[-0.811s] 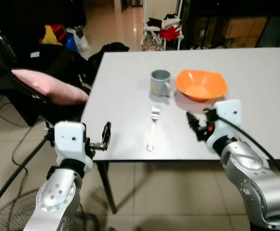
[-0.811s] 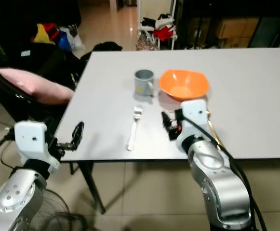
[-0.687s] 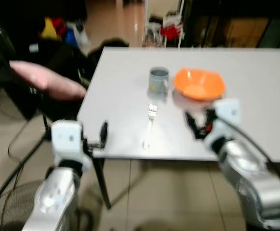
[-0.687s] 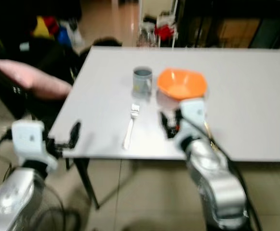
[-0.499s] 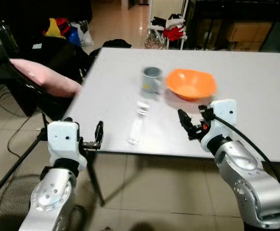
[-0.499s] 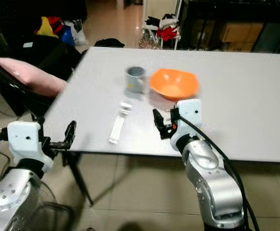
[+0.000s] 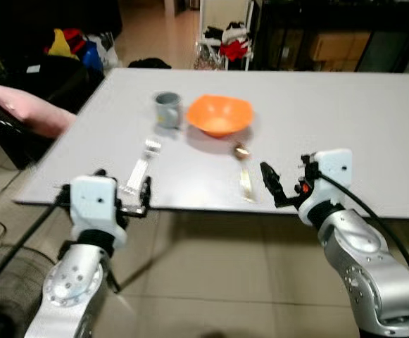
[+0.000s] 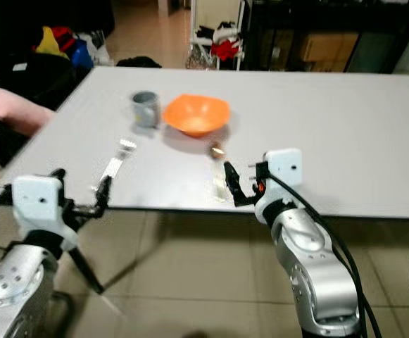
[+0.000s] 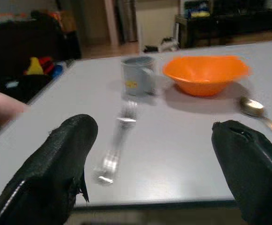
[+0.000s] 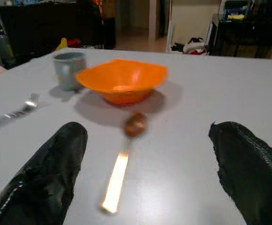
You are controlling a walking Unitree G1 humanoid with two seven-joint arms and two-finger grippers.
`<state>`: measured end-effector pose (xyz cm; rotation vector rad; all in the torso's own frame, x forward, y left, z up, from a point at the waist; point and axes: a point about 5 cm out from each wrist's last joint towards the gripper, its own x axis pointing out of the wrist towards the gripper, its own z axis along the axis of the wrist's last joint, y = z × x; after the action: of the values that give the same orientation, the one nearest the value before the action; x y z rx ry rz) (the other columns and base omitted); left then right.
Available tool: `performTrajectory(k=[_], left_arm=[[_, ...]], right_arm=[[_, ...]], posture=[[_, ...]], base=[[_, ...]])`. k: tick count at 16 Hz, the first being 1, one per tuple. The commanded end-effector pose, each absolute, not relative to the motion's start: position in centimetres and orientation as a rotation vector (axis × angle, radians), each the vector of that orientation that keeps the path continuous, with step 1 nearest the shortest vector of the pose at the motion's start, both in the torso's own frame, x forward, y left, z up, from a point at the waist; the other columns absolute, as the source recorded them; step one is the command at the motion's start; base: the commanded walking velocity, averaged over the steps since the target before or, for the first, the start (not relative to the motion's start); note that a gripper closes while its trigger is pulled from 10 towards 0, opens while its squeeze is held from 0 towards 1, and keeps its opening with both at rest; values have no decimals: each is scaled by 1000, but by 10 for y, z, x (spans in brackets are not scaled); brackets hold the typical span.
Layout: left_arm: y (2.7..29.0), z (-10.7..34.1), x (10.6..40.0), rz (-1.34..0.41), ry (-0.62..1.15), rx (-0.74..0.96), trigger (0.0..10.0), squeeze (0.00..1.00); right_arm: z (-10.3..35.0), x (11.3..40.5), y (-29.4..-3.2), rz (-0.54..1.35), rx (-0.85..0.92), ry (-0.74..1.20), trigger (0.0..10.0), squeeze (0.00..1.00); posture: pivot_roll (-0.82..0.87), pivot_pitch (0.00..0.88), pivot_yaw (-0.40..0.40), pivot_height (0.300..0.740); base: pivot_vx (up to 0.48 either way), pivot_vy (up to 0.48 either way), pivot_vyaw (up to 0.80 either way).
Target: Setting the table
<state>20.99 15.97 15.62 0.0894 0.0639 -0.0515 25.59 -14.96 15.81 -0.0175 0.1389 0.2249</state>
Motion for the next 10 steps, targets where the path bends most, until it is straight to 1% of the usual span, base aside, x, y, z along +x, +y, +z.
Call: performTrajectory(k=[1, 5, 6, 7, 9, 10], left_arm=[[156, 160, 212, -61, 48, 93, 10000, 898], [157, 160, 211, -65, 48, 107, 10000, 894], [158, 159, 209, -65, 47, 113, 10000, 878], [158, 158, 208, -60, 51, 107, 10000, 843], [159, 157, 207, -56, 58, 97, 10000, 812], [159, 156, 207, -62, 60, 112, 10000, 773]], right_arm=[[157, 257, -154, 208, -30, 137, 10000, 1000], [155, 257, -151, 236, -38, 145, 10000, 1000], [154, 256, -151, 249, -42, 149, 10000, 1000], [153, 254, -151, 260, -45, 148, 10000, 1000], [151, 253, -149, 268, -43, 150, 10000, 1000], [151, 253, -148, 275, -40, 147, 10000, 1000]], posture=[[-13, 0, 74, 740], [-7, 0, 68, 740], [-8, 0, 69, 740], [-8, 0, 70, 740], [-7, 0, 69, 740], [-4, 0, 68, 740]], base=[[0, -480, 0], [0, -480, 0], [0, -277, 800], [0, 0, 800], [0, 0, 800], [0, 0, 800]])
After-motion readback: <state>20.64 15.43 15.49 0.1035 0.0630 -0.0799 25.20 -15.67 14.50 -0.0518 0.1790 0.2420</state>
